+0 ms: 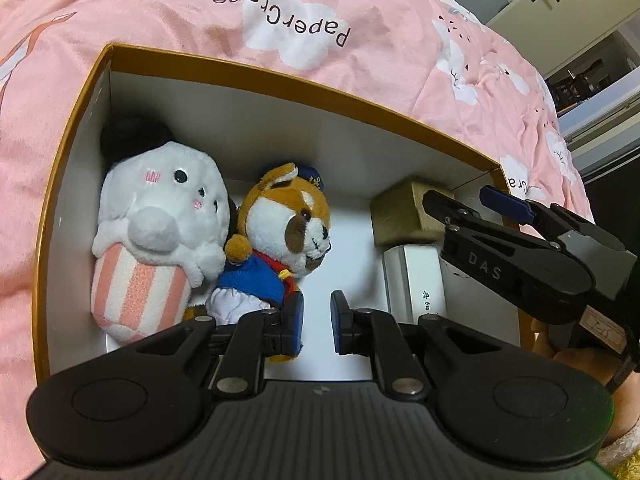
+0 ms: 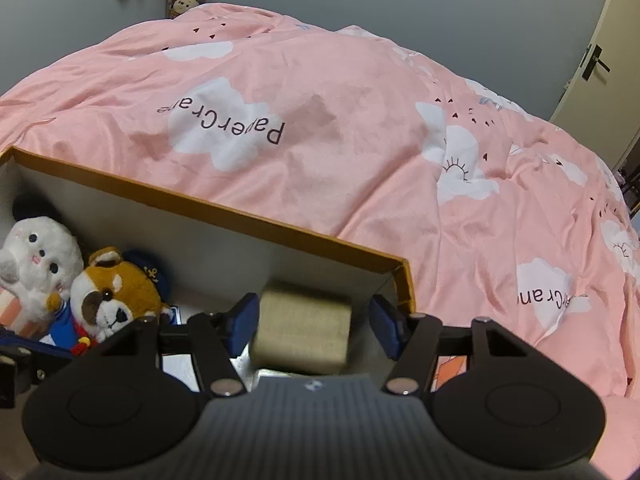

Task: Organize objects
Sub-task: 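Lower the gold box into the orange box beside the white box and open the right tool, then withdraw both tools and move the right tool toward the pink pouch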

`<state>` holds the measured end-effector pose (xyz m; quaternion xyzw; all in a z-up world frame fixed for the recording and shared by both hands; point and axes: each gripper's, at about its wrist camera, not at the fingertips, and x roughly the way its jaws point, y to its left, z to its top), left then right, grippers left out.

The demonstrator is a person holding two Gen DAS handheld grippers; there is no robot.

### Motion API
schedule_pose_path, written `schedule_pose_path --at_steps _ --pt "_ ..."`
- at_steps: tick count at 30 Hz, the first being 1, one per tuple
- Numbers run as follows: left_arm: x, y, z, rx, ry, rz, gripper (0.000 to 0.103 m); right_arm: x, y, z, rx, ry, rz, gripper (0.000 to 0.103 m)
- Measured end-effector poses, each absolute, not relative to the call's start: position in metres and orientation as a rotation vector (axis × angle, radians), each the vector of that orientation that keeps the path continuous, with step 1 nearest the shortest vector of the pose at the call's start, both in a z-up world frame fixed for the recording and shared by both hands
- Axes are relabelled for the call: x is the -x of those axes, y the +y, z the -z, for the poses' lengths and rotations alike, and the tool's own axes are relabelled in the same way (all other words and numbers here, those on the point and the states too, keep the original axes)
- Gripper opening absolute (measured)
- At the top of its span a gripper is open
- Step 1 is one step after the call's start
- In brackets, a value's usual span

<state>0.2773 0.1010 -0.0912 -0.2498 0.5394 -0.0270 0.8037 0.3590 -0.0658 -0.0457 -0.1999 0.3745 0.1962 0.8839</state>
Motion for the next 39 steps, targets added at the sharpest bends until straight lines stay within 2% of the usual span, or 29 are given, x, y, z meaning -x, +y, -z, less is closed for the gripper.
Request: schedule_pose_path --at_steps 2,3,4,6,14,18,24,33,39 --pt "-0.275 0.100 0.089 0.536 1.150 0.058 0.015 -0.357 -0.066 0.044 0.430 0.778 -0.413 0.062" --pt "-0.274 0.100 0.088 0.537 1.147 0.058 0.015 -0.356 -0.067 0.044 0.432 0.776 -0.425 0.058" --pt "-0.274 0.101 0.087 0.538 1.144 0.059 0.015 -0.355 -0.067 0.044 0.435 0.776 -0.439 0.050" --pt "-0.273 0.100 0.086 0.537 1.140 0.058 0.016 -0.354 -0.067 0.045 0.443 0.772 -0.470 0.044" --pt "-0.273 0.099 0.088 0.533 1.144 0.052 0.017 -0.358 -0.066 0.060 0.449 0.798 -0.510 0.043" --pt "-0.272 0.095 0.087 0.507 1.133 0.045 0.017 -0.364 -0.067 0.060 0.434 0.813 -0.484 0.039" --pt "-0.257 0.079 0.068 0.381 1.036 0.038 0.017 -0.347 -0.074 0.040 0.394 0.805 -0.516 0.037" --pt "-0.194 0.031 0.018 0.173 0.838 0.179 0.018 -0.261 -0.139 -0.016 0.175 0.785 -0.495 0.039" --pt "-0.159 0.001 0.020 0.172 0.862 0.301 0.018 -0.190 -0.181 -0.023 0.116 0.782 -0.405 0.039"
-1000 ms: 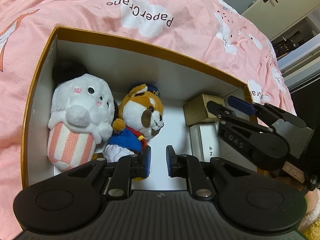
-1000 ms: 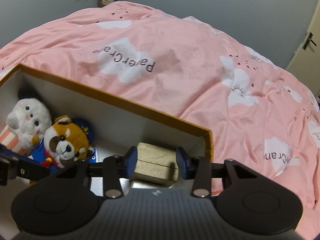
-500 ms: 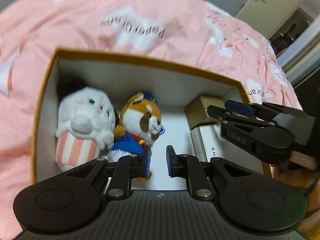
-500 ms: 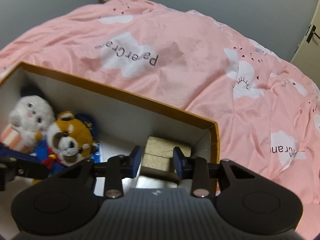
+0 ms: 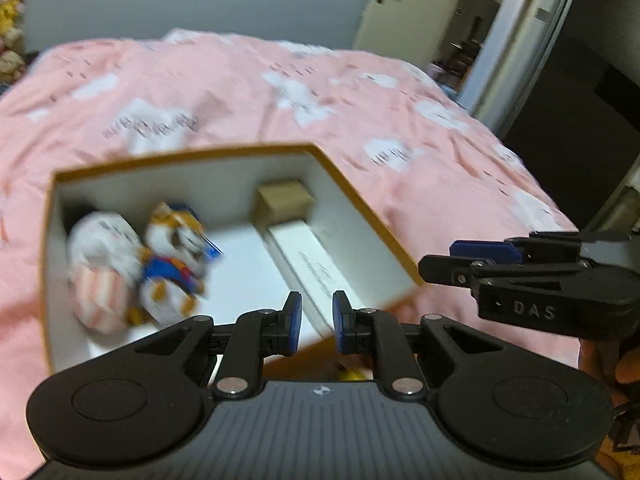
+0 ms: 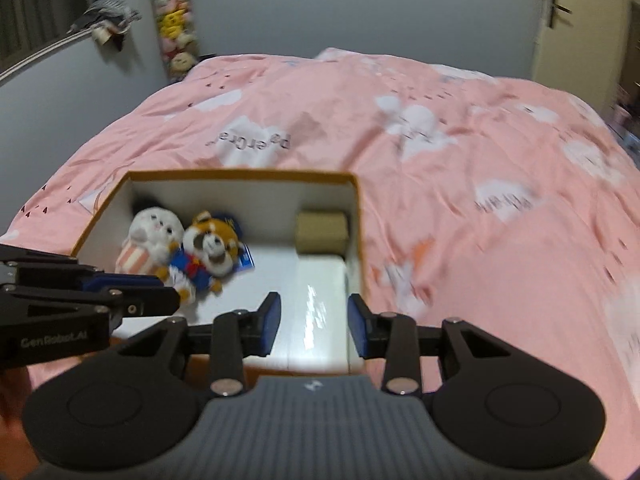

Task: Organize objects
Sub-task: 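Withdraw both tools and move the right tool toward the pink pouch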

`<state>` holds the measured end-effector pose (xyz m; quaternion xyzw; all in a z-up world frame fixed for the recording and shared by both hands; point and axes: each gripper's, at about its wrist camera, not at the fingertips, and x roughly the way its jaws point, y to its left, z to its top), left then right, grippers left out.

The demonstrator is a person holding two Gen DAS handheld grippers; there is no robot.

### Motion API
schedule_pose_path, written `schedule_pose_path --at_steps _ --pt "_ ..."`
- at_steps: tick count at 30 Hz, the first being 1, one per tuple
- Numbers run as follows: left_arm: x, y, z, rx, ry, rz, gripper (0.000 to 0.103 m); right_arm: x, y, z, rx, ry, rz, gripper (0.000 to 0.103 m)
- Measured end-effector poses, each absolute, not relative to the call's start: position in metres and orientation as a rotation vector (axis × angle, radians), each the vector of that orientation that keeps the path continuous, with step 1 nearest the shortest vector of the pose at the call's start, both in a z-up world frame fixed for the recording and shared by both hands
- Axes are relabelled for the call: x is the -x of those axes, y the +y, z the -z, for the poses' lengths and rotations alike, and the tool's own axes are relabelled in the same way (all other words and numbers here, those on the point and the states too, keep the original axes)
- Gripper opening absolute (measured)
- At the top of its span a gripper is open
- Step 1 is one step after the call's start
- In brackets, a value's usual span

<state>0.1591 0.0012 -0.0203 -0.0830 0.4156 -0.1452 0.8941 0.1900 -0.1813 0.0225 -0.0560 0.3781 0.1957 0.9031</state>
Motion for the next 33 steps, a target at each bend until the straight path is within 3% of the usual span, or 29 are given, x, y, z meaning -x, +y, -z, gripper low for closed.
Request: schedule_pose_path --at_steps 8,10,14,21,33 --pt "-0.129 -0.024 0.044 0.082 0.959 0.339 0.018 -0.122 -0.231 -0.006 0.057 0.838 -0.232 0.041" --pt "-0.123 -0.029 0.047 0.067 0.977 0.335 0.018 -0.116 -0.244 0.001 0.018 0.869 -0.199 0.052" --pt "-0.116 -0.028 0.049 0.064 1.016 0.288 0.018 -0.111 -0.254 0.018 -0.017 0.918 -0.161 0.054" --pt "-0.100 -0.019 0.045 0.105 1.041 0.264 0.018 -0.102 -0.238 0.027 -0.057 0.967 -0.287 0.033" --pt "-0.096 -0.019 0.046 0.135 1.061 0.326 0.018 -0.099 -0.202 0.040 -0.087 1.039 -0.520 0.034"
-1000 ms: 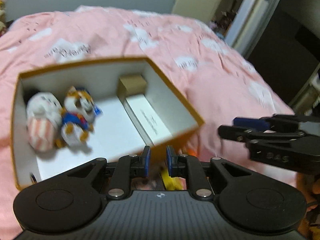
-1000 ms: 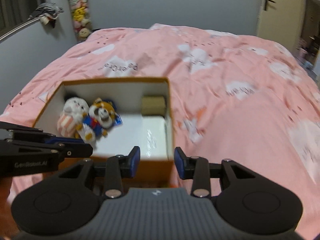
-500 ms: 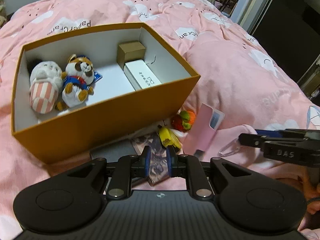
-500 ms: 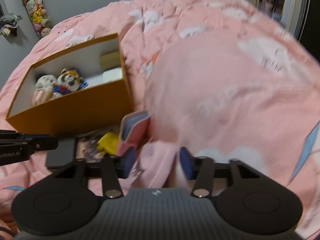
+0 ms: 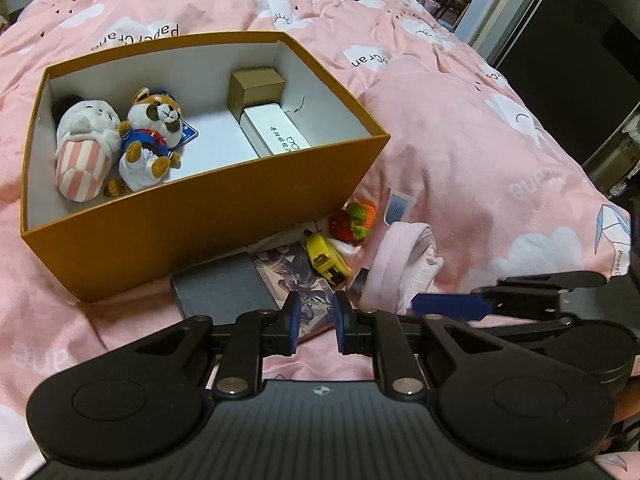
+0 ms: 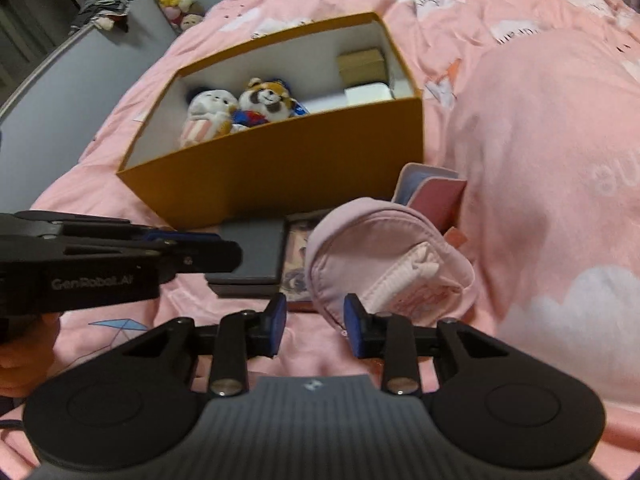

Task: Organize objects
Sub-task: 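Withdraw both tools and move the right tool toward the pink pouch, then grasp the pink backpack pouch with the right tool while the left tool grasps the pink card holder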

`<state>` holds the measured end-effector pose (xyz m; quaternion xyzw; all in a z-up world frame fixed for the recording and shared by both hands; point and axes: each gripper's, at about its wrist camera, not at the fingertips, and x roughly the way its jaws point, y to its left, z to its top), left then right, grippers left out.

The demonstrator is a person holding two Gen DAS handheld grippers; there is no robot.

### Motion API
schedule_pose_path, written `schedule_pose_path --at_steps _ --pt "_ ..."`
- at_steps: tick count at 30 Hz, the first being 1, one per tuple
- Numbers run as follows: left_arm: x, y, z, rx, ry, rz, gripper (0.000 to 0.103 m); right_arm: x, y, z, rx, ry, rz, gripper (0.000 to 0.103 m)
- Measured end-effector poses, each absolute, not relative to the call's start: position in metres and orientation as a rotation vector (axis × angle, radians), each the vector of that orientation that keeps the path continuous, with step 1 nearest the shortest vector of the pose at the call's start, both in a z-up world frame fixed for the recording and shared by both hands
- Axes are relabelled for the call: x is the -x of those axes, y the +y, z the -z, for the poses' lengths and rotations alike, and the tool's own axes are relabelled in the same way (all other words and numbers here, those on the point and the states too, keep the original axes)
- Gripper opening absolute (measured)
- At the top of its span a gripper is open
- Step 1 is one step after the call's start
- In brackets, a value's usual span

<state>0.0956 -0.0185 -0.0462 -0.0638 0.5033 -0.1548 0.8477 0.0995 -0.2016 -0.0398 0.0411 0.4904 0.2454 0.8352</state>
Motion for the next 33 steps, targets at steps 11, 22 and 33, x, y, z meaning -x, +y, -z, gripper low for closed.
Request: schedule_pose_path --at_steps 11,22,33 --pt "-0.106 -0.031 0.057 0.130 1.102 0.386 0.022 -0.121 -0.221 0.036 0.282 1.006 -0.489 0.064" --pt "-0.116 -0.027 0.067 0.171 1.130 0.364 0.023 -0.144 -0.226 0.051 0.250 1.037 -0.629 0.071" --pt "-0.114 -0.028 0.064 0.166 1.117 0.364 0.023 -0.128 -0.223 0.056 0.206 1.011 -0.595 0.020"
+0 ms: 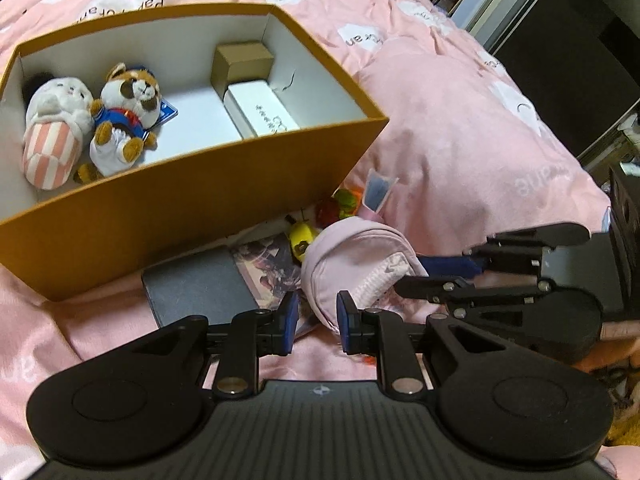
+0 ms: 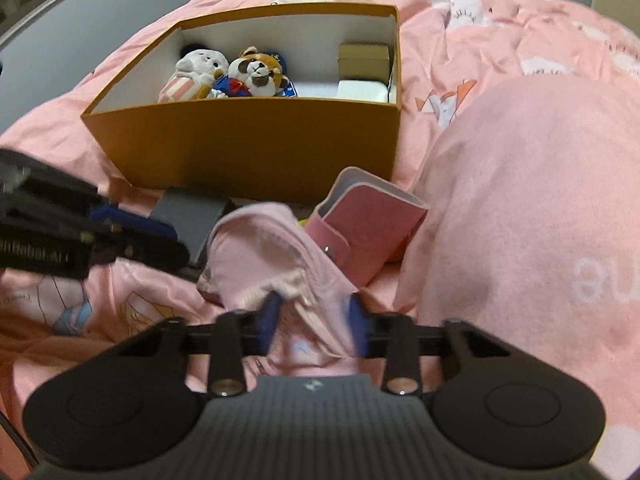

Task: Organize objects
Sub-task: 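Grasp the pink backpack pouch with the right tool while the left tool grasps the pink card holder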

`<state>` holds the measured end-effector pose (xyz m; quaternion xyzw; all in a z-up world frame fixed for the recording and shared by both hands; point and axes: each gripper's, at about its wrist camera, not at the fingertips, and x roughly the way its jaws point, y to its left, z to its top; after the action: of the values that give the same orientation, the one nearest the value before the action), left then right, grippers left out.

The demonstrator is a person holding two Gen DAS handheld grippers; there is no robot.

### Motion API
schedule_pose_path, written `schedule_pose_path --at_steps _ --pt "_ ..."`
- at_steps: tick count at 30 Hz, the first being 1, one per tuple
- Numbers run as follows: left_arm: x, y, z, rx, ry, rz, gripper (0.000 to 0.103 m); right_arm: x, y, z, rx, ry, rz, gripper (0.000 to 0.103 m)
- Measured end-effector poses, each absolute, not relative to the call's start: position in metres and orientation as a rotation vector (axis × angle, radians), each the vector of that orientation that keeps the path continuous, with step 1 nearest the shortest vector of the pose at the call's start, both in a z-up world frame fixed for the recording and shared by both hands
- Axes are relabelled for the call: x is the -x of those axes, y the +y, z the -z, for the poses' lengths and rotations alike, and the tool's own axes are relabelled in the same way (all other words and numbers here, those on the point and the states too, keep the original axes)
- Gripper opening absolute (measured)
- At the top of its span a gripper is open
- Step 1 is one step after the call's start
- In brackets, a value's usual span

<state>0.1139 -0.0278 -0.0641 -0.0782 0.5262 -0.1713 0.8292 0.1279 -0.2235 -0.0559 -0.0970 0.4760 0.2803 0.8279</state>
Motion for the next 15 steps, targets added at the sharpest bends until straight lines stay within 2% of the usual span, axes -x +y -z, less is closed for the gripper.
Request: schedule_pose_path --at_steps 7,15 --pt "-0.118 -0.034 0.058 0.142 1.082 0.399 0.023 -0.109 -0.252 0.026 0.071 0.968 -0.525 0.012" --pt "-0.126 -0.058 0.052 0.056 1.030 0.468 0.032 -0.096 -0.296 -0.024 -0.001 0.826 -0.310 0.012"
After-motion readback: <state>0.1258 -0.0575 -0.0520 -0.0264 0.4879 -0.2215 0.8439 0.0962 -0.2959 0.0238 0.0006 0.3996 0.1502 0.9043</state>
